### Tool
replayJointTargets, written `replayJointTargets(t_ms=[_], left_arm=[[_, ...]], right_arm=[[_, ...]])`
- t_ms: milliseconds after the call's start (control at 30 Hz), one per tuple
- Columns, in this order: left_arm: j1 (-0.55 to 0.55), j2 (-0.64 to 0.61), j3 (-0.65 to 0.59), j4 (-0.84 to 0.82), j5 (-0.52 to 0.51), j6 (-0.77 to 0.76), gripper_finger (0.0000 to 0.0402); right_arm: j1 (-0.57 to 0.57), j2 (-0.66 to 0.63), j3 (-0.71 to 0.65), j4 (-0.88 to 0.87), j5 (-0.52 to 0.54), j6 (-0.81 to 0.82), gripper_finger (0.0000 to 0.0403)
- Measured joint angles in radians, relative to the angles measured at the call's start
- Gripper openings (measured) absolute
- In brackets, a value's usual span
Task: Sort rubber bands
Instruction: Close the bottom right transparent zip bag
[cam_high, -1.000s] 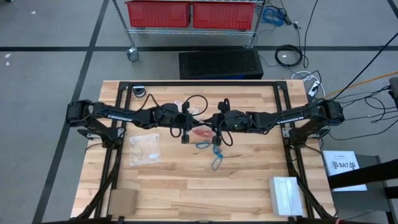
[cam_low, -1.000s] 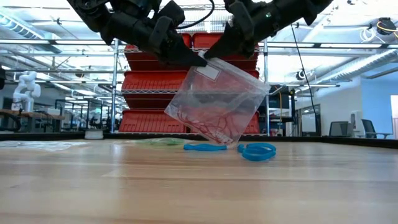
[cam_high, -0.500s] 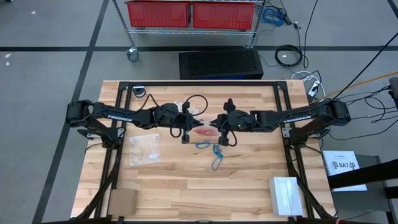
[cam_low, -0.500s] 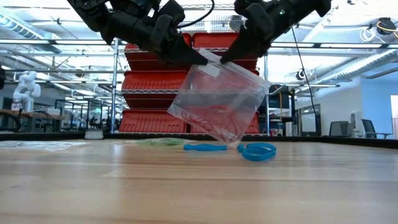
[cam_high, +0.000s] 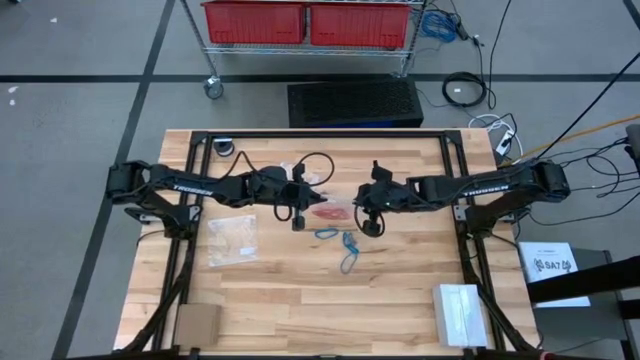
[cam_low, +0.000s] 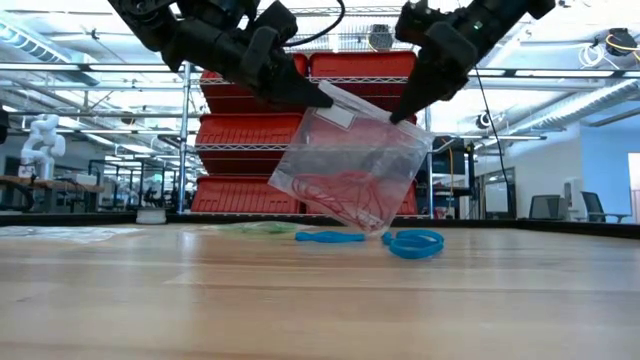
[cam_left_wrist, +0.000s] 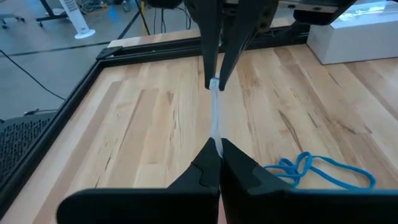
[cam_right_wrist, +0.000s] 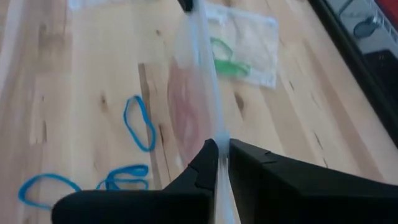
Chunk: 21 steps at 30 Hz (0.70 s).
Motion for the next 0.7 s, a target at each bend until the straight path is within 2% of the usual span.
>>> replayJointTargets(t_ms=[700], left_arm=[[0.001, 0.000, 0.000, 0.001, -0.016, -0.001, 0.0001]], right_arm=[[-0.008, 0.000, -0.001, -0.178, 0.054, 0.089, 0.0013]])
